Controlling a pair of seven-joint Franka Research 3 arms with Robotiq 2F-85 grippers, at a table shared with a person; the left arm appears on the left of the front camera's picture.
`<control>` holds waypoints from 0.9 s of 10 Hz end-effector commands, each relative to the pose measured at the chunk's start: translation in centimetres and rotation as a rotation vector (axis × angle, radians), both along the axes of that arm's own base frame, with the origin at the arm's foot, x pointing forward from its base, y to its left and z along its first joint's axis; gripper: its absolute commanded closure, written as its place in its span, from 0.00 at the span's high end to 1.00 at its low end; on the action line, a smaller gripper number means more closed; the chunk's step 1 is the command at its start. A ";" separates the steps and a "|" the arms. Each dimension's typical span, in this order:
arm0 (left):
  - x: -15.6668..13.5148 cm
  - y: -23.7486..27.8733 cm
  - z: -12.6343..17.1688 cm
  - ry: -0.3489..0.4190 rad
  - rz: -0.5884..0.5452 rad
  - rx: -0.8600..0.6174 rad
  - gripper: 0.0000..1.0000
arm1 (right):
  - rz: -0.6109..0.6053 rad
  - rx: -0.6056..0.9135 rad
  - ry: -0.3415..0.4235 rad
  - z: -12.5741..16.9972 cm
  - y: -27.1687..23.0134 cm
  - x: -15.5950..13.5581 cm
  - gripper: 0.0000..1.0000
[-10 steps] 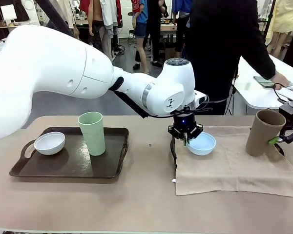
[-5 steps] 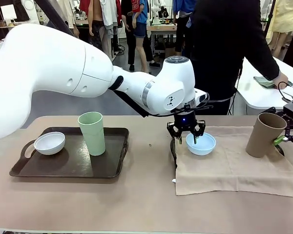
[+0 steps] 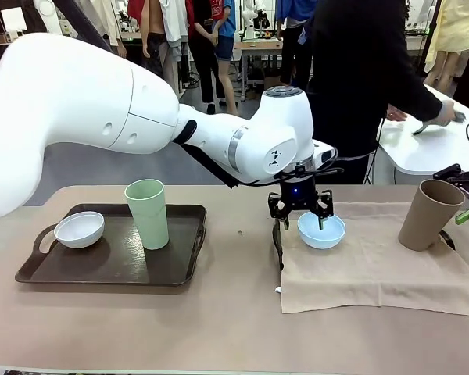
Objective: Set up a tray with a mat and arrange the tableware.
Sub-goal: Place the Picnic Bowl and Reusable plastic cup back onto the Handle tray in front of the human's position.
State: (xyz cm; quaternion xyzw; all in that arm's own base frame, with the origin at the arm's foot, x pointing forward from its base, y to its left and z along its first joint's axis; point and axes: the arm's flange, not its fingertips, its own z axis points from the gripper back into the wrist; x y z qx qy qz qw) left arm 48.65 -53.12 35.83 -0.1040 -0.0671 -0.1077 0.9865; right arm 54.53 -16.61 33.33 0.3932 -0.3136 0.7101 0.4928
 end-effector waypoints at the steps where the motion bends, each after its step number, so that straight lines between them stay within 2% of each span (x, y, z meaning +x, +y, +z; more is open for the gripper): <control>1: -1.1 1.4 0.5 0.023 -0.040 -0.011 1.00 | -0.042 -0.029 0.030 0.1 -0.1 1.0 1.00; 3: -1.4 1.8 1.2 0.018 -0.052 -0.032 1.00 | -0.075 -0.135 0.046 1.1 -0.4 1.1 1.00; 6: -2.2 1.9 2.2 0.003 -0.095 -0.063 1.00 | -0.269 -0.283 0.008 3.3 -1.9 1.8 1.00; 7: -2.7 2.1 2.6 0.000 -0.101 -0.069 1.00 | -0.291 -0.301 0.004 4.2 -2.4 1.9 1.00; 9: -4.1 4.2 5.4 0.007 -0.037 -0.033 1.00 | -0.376 -0.387 0.026 7.0 -5.0 0.8 1.00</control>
